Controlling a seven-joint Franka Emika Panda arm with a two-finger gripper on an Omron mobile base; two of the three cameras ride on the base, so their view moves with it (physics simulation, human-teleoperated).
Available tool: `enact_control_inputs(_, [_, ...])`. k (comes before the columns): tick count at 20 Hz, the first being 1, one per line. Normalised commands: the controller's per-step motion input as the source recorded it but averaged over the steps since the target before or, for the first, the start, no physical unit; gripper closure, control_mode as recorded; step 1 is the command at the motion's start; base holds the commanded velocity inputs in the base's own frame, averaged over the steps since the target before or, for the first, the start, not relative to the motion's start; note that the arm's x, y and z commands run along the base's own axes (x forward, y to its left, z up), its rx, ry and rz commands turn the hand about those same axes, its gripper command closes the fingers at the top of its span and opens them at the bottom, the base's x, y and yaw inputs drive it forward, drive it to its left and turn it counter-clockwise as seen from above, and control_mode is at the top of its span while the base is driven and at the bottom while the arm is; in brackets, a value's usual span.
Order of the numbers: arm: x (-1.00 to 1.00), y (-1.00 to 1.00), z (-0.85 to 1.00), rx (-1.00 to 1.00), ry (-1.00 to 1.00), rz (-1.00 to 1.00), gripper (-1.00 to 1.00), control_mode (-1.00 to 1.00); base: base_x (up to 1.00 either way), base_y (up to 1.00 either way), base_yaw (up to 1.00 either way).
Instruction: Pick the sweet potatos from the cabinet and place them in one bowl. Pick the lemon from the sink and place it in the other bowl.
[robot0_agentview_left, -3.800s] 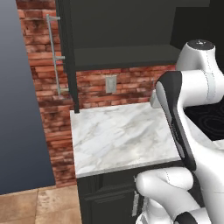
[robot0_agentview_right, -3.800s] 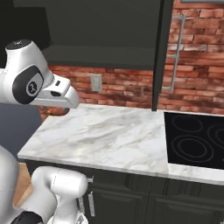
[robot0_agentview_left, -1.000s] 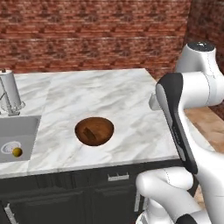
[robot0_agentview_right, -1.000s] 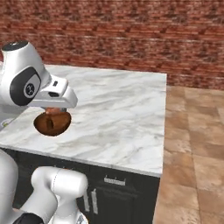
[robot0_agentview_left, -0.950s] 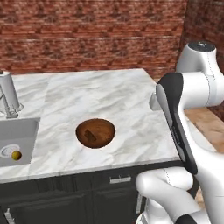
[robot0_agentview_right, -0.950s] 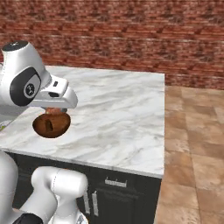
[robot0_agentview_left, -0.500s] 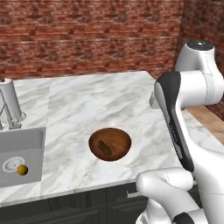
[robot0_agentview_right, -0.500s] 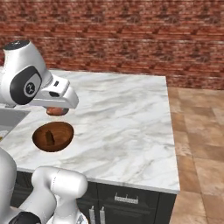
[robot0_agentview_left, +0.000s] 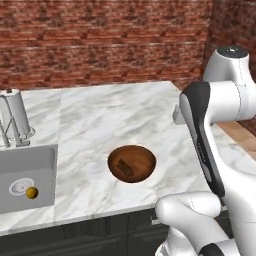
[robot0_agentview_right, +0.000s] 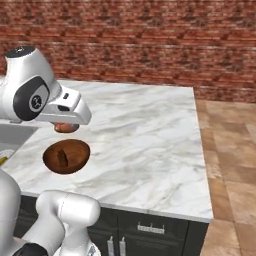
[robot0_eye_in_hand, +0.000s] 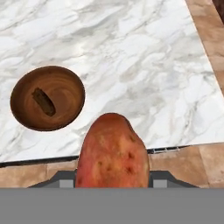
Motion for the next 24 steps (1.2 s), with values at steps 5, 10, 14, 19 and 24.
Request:
enact_control_inputs(5, [0.00, 0.00, 0.00, 0.00, 0.00, 0.00, 1.00, 1.00, 0.00, 0.65, 0.12])
enact_control_inputs(10, [0.00, 0.00, 0.00, 0.00, 0.00, 0.00, 1.00, 1.00, 0.08, 0.44, 0.06])
enact_control_inputs(14, [0.00, 0.00, 0.00, 0.00, 0.00, 0.00, 1.00, 1.00, 0.12, 0.14, 0.00])
enact_control_inputs(19, [0.29, 0.00, -0.21, 0.06, 0.00, 0.00, 1.00, -1.00, 0.06, 0.01, 0.00])
enact_control_inputs(24, [0.32, 0.00, -0.40, 0.05, 0.00, 0.00, 1.00, -1.00, 0.00, 0.00, 0.00])
